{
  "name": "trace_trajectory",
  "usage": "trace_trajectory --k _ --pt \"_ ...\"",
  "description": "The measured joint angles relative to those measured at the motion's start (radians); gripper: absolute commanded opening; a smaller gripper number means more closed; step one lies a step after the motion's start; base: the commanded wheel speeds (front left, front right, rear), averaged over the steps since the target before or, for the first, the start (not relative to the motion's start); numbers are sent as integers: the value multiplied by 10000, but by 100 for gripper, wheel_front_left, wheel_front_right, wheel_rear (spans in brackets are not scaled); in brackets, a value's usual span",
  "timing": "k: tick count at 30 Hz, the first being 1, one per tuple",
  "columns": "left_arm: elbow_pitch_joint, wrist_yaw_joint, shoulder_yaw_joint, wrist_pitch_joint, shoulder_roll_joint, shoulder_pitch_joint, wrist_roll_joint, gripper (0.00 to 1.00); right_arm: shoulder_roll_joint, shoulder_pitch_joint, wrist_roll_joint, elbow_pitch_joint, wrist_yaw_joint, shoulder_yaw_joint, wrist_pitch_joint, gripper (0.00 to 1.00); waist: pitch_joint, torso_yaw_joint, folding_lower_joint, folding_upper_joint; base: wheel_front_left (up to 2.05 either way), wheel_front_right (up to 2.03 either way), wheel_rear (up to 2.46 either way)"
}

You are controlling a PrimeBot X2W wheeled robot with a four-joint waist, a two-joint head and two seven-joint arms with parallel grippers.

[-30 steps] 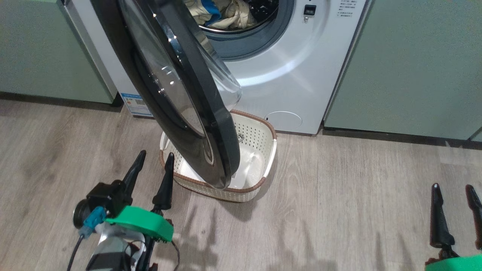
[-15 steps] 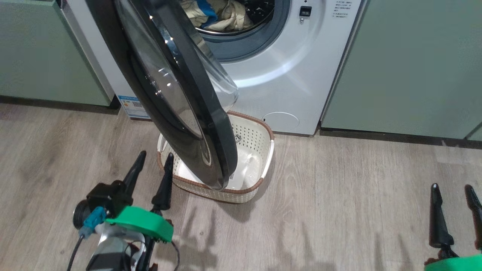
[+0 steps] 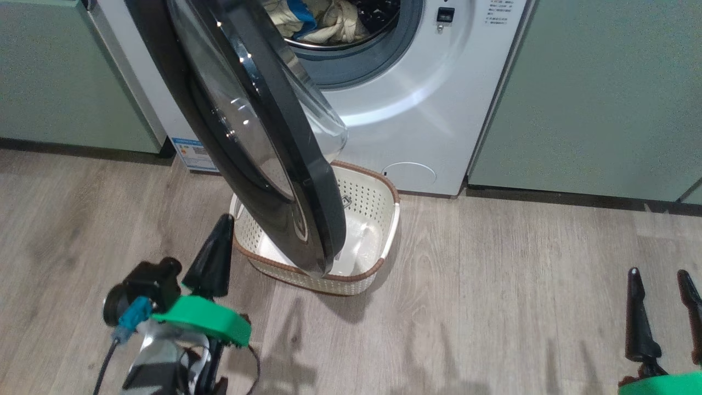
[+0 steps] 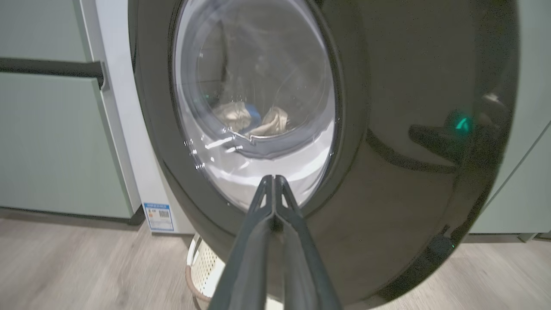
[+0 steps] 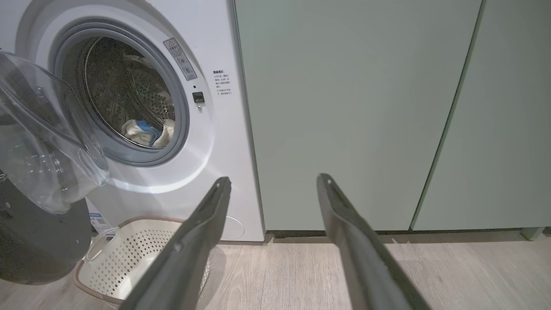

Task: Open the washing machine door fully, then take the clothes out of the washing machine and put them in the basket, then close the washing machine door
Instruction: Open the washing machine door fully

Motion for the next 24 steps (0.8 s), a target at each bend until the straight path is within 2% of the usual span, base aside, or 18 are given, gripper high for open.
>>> trace_trajectory --k 6,12,16,20,22,24 --pt "-830 42 50 0 50 -661 104 0 15 1 -2 31 0 -46 0 100 -52 33 0 0 0 0 0" --pt "-2472 299 94 -2 142 -1607 514 0 27 0 -90 23 0 -65 0 100 -92 59 0 0 0 0 0" --pt "-3346 305 -48 -4 150 -2081 644 0 33 0 -90 15 0 -94 0 100 -103 53 0 0 0 0 0" --pt "-4220 -107 -1016 75 174 -2604 938 0 35 -1 -90 -13 0 -59 0 100 -166 2 0 0 0 0 0" --pt "-4429 -395 -2027 640 125 -2661 949 0 36 0 -90 -17 0 -6 0 100 -207 -63 0 0 0 0 0" --pt "-4429 -510 -2637 1087 105 -2615 796 0 36 -3 -90 -17 0 33 0 100 -240 -108 0 0 0 0 0"
